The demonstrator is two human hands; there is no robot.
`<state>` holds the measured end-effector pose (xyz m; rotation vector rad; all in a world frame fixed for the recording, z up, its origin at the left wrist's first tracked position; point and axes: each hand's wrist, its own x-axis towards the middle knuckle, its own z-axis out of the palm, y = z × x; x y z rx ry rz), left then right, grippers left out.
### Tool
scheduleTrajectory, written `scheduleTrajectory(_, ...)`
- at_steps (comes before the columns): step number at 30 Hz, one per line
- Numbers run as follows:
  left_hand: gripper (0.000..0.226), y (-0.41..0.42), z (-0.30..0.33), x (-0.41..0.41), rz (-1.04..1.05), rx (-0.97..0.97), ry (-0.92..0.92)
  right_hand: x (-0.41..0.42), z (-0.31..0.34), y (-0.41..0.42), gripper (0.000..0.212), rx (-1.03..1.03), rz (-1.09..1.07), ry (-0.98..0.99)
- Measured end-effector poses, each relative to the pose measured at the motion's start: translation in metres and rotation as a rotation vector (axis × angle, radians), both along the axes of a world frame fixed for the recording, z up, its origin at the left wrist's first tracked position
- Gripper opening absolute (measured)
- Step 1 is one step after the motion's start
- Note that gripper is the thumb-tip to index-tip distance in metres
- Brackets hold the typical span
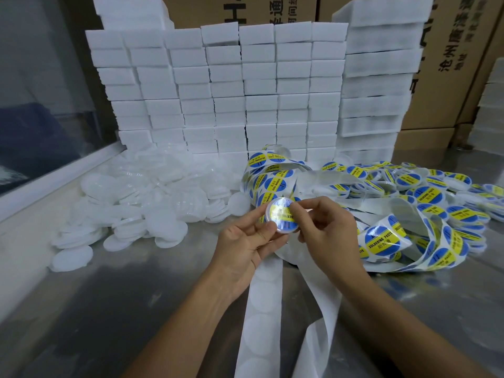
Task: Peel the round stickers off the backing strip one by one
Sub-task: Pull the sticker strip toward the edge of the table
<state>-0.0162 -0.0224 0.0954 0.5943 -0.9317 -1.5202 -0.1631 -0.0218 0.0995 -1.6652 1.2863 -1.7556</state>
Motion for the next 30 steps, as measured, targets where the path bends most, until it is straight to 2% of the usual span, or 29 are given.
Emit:
scheduleTrajectory(3,0.045,-0.0006,-0.0009,0.0017,0.007,-0.033,-0.035,0.0033,-0.0020,0.0033,0.046,0.054,-0.005,0.015)
scheduleTrajectory(6,0.034,0.0006,-0.0020,0.0018,-0.041,-0.115,-0.142,-0.0007,-0.0023,0.0020,0.061,0.112,-0.072,0.023)
scheduleTrajectory(11,0.040,-0.0005,-0.0003,0.0069,-0.066,-0.119,-0.156,-0.0002,-0.0003,0.0011,0.047,0.067,0.009,-0.035)
scheduleTrajectory(15,0.050,-0.0026,0.0011,0.0074,-0.010,-0.093,-0.110,0.0010,-0.0028,0.0008,0.014,0.039,0.116,0.038)
scheduleTrajectory(18,0.048,-0.0027,0.0012,0.0090,0.025,-0.085,-0.109,0.0019,-0.0033,0.0026,0.027,0.035,0.162,0.081)
scheduleTrajectory(21,0.037,-0.0021,-0.0003,0.0098,0.018,-0.098,-0.164,0.0005,-0.0015,0.0032,0.017,0.076,0.156,0.037)
scheduleTrajectory(25,0.034,-0.0015,0.0002,0.0086,0.007,-0.113,-0.189,-0.0001,-0.0013,0.0010,0.024,0.093,0.153,-0.005)
scheduleTrajectory(28,0.028,-0.0027,0.0006,0.0072,0.083,-0.073,-0.168,0.0003,-0.0005,0.0016,0.013,0.101,0.217,0.001)
scheduleTrajectory(30,0.018,-0.0052,0.0002,0.0080,0.161,-0.025,-0.154,-0.0002,-0.0016,0.0014,0.027,0.081,0.273,0.057)
